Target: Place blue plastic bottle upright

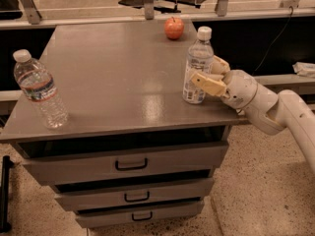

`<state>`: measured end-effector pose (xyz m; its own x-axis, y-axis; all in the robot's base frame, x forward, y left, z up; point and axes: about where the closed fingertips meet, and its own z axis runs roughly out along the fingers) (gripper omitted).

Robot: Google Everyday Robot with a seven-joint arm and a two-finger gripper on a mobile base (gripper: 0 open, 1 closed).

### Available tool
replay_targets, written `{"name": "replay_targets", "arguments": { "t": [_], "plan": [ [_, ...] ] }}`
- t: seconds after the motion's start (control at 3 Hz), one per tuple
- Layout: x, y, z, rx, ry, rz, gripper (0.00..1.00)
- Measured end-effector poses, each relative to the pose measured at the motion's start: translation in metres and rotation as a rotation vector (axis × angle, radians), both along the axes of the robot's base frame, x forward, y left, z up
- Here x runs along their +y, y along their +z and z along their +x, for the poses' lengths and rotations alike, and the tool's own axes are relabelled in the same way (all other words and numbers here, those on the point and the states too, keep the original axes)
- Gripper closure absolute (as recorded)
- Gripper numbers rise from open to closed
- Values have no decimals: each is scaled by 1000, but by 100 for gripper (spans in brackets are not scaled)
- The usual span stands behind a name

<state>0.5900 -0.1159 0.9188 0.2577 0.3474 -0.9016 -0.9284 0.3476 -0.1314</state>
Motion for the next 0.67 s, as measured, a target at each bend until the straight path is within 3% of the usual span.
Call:
{"name": "replay_targets", "arguments": {
  "t": [0.33,0.67],
  "plan": [
    [-1,-1,-2,2,-1,1,13],
    [-3,5,-3,4,1,-18,0]
  ]
}}
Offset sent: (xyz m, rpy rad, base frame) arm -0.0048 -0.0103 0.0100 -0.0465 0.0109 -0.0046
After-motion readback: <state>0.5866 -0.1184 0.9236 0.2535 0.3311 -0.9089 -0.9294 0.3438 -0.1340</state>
